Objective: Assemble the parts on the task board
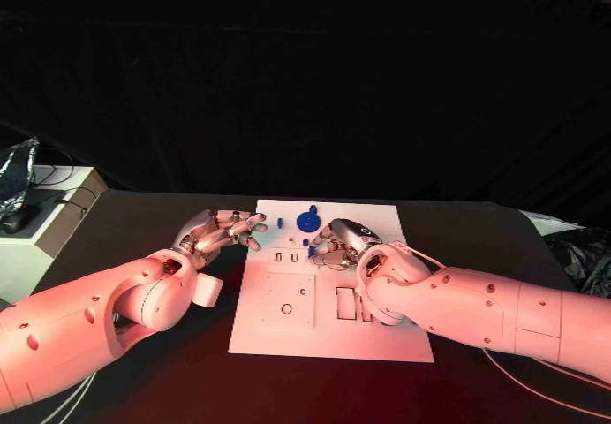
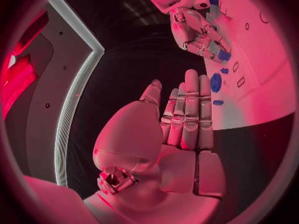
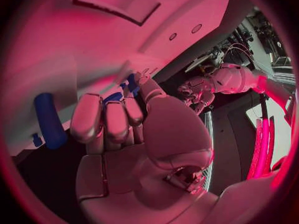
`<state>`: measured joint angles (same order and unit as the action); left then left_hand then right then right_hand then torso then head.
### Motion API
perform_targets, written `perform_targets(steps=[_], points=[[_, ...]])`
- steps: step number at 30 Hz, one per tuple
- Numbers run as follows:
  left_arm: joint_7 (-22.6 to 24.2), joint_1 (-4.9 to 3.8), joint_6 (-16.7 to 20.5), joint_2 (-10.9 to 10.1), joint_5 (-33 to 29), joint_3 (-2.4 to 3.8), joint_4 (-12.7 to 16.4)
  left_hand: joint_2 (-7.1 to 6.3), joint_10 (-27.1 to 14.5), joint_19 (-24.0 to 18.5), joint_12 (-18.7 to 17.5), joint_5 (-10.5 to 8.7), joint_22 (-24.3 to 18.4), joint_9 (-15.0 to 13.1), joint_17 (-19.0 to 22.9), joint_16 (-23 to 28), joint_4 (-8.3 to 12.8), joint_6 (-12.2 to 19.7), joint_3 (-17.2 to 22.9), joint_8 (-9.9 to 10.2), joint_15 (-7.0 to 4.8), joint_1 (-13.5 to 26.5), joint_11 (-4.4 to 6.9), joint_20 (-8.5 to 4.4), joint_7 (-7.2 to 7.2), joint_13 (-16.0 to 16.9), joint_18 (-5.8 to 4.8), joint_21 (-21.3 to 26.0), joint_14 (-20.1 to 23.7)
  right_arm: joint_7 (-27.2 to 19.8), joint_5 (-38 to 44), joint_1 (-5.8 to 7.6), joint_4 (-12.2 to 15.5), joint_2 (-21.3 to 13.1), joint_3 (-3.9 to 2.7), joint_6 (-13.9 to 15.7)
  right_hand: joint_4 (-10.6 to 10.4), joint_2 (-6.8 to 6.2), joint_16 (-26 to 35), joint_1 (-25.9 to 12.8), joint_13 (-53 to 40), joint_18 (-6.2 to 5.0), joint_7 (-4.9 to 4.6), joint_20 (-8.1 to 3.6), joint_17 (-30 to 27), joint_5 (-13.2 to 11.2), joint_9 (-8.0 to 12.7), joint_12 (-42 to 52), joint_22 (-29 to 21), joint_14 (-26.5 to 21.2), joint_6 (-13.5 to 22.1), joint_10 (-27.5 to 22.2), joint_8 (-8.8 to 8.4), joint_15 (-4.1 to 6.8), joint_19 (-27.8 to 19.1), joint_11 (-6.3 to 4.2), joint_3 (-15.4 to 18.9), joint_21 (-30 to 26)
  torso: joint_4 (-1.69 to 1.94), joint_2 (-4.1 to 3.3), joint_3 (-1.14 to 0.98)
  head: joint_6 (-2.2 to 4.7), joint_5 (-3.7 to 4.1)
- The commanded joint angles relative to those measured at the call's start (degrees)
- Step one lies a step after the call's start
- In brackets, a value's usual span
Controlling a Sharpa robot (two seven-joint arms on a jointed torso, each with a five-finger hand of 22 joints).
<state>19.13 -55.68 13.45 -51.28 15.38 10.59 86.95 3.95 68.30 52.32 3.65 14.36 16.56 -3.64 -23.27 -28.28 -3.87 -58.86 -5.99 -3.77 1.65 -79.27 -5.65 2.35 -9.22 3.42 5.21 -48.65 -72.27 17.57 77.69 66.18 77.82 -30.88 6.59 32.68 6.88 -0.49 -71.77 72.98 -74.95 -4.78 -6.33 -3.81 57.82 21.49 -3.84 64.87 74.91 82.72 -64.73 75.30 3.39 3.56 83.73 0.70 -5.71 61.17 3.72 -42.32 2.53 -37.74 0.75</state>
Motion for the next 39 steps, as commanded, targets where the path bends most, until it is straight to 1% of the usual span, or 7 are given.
perform_targets(steps=[1,5,8,16,28,34,39], points=[[0.3,0.03,-1.0,0.1,0.0,0.05,0.0,-0.19,-0.1,-0.1,-0.2,-0.20,-0.1,0.0,-0.1,0.2,0.2,0.1,0.0,0.1,-0.01,-0.2,-0.09,-0.27,-0.02,0.1,0.46,-0.3,0.1,0.8,1.1,-0.31,0.1,-0.1,0.16,-0.3,0.0,-0.10,0.2,-0.4,-1.4,-0.54,-0.22,-0.34,-0.1,0.4,0.0,-0.3,8.4,0.0,0.0,-0.3,0.36,-0.12,4.1,-0.02,-0.3,-0.2,0.01,0.03,-0.05,-0.05,0.05],[0.3,0.04,-1.0,0.2,0.0,0.05,0.0,-0.19,-0.1,-0.1,-0.2,-0.20,-0.1,0.0,-0.1,0.2,0.2,0.1,0.0,0.1,-0.01,-0.2,-0.09,-0.27,-0.02,0.1,0.46,-0.3,0.1,0.7,1.3,-0.38,0.4,-0.3,0.16,0.1,0.0,-0.20,0.2,-0.3,-1.4,-0.56,-0.25,-0.32,-0.1,0.4,0.0,-0.3,8.4,0.0,0.1,-0.4,0.36,-0.14,4.1,-0.01,-0.3,-0.3,0.06,0.03,-0.05,-0.01,0.04],[0.3,0.05,-1.1,0.2,0.0,0.05,-0.1,-0.19,-0.1,-0.1,-0.2,-0.20,-0.1,0.0,-0.1,0.2,0.2,0.1,0.0,0.1,-0.01,-0.2,-0.09,-0.27,-0.02,0.1,0.46,-0.3,0.1,0.7,1.3,-0.42,0.6,-0.4,0.16,0.3,0.0,-0.20,0.2,-0.3,-1.4,-0.56,-0.25,-0.32,-0.1,0.4,0.0,-0.3,8.4,0.0,0.1,-0.4,0.36,-0.14,4.1,-0.01,-0.3,-0.3,0.02,0.02,-0.01,-0.02,0.05],[0.2,0.06,-1.2,0.2,0.0,0.05,-0.1,-0.14,-0.1,-0.2,-0.2,-0.20,-0.1,0.0,-0.1,0.2,0.2,0.1,0.0,0.1,-0.01,-0.2,-0.08,-0.24,0.02,0.1,0.47,-0.3,0.1,0.5,1.4,-0.53,1.3,-0.5,0.16,1.2,-0.1,-0.48,0.2,-0.3,-1.3,-0.58,-0.31,-0.28,-0.2,0.5,0.0,-0.3,8.4,-0.1,0.3,-0.4,0.37,-0.18,4.1,0.04,-0.2,-0.3,0.02,0.01,0.00,-0.10,0.05],[0.2,0.10,-1.3,0.3,0.0,0.05,-0.3,-0.14,-0.1,-0.2,-0.2,-0.20,-0.1,0.0,-0.1,0.2,0.2,0.1,0.0,0.1,-0.01,-0.2,-0.08,-0.24,0.02,0.1,0.47,-0.3,0.1,0.4,1.7,-0.63,3.0,-1.4,0.10,2.4,-0.1,-0.61,0.1,-0.2,-1.4,-0.57,-0.27,-0.27,-0.1,0.7,0.0,-0.2,8.4,-0.1,0.2,-0.3,0.37,-0.17,4.2,0.01,-0.4,-0.1,0.05,0.02,0.04,-0.13,-0.02],[0.2,0.11,-1.3,0.2,0.0,0.05,-0.3,-0.14,-0.1,-0.2,-0.2,-0.20,-0.1,0.0,-0.1,0.2,0.2,0.1,0.0,0.1,-0.01,-0.2,-0.08,-0.24,0.02,0.1,0.47,-0.3,0.1,1.5,2.6,-0.53,3.9,-2.0,-0.10,1.1,-0.2,-0.63,0.1,-0.3,-1.4,-0.58,-0.26,-0.28,-0.1,0.7,0.0,-0.2,8.4,-0.1,0.1,-0.3,0.38,-0.17,4.2,0.00,-0.4,-0.2,-0.04,0.06,0.05,-0.22,-0.16],[0.1,0.11,-1.3,0.1,0.0,0.05,-0.3,-0.14,-0.1,-0.2,-0.2,-0.20,-0.1,0.0,-0.1,0.2,0.2,0.1,0.0,0.1,-0.01,-0.2,-0.08,-0.24,0.02,0.1,0.47,-0.3,0.1,3.5,3.8,-0.28,4.5,-2.3,-0.27,-1.7,-0.3,-0.65,0.1,-0.4,-1.3,-0.57,-0.21,-0.27,-0.1,0.7,-0.1,-0.2,8.4,-0.1,0.0,-0.3,0.39,-0.16,4.2,-0.02,-0.3,-0.1,0.06,0.05,0.04,-0.25,-0.22]])
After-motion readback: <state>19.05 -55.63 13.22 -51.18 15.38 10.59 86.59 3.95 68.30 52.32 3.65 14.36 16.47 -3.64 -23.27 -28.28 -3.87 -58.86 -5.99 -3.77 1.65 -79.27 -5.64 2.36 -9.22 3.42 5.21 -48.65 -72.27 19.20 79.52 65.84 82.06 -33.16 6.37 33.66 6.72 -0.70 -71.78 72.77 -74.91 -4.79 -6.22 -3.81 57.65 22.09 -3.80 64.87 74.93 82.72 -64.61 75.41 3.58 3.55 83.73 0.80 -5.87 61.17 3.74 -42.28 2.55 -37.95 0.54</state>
